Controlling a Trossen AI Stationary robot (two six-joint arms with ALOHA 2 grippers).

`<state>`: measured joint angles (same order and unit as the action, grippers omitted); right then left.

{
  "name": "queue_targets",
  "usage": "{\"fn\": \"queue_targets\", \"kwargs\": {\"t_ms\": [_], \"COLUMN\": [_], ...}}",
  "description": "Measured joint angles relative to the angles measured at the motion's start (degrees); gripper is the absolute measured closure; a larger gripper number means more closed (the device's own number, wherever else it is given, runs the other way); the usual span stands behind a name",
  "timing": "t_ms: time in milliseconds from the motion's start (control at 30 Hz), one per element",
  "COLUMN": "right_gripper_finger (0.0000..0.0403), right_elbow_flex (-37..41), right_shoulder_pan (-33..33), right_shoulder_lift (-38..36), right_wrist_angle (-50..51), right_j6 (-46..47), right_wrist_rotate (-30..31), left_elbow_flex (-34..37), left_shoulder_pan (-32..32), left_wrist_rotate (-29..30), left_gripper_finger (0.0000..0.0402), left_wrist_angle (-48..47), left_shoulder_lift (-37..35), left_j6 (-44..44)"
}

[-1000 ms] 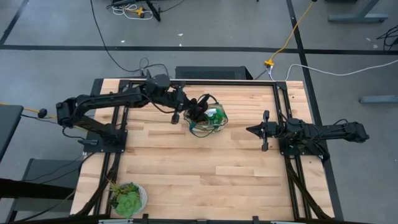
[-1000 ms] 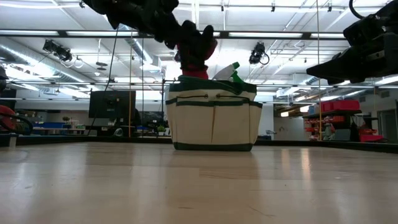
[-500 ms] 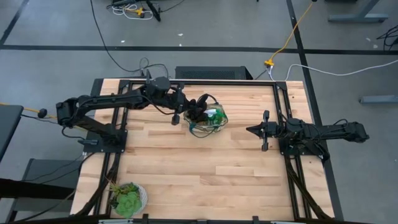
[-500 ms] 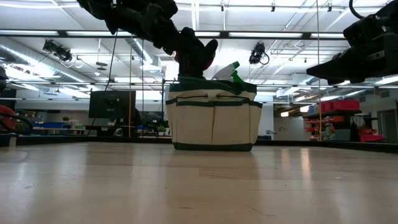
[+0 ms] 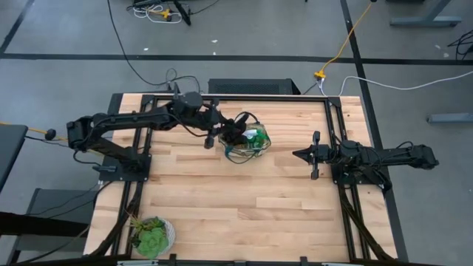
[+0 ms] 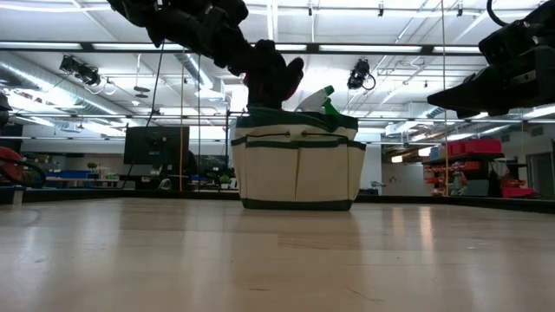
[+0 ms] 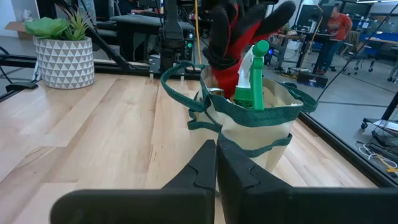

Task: Pick & Place Garden tools in Gardening bag
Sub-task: Put the red gloves into the gardening bag, then return to Home Position

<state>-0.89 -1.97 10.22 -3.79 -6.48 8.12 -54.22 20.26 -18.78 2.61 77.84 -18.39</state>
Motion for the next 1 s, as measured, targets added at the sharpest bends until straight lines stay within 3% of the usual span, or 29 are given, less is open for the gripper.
{"fn": "queue_targets", "kwargs": {"t_ms": [200, 400, 700, 1000], "right_gripper_finger": [0.0387, 0.0387, 0.0387, 0.0387], "right_elbow_flex": [0.00, 0.00, 0.00, -0.01], "right_shoulder_pan": [-0.01, -0.01, 0.00, 0.00], "right_shoulder_lift": [0.00, 0.00, 0.00, 0.00], "right_wrist_angle": [0.00, 0.00, -0.01, 0.00], "right_j6": [0.00, -0.01, 0.00, 0.00], "right_wrist_rotate": [0.00, 0.00, 0.00, 0.00], "left_elbow_flex": [0.00, 0.00, -0.67, -7.85], "left_shoulder_pan": [-0.25, -0.25, -0.25, -0.25], "left_wrist_rotate": [3.89, 4.87, 7.16, 7.84], "left_gripper_finger": [0.0219, 0.0178, 0.0170, 0.0170], "left_wrist_angle": [-0.39, -0.41, -0.39, -3.33], "left_shoulder_lift": [0.00, 0.00, 0.00, -0.07], "left_j6": [2.78, 2.87, 2.84, 2.76]}}
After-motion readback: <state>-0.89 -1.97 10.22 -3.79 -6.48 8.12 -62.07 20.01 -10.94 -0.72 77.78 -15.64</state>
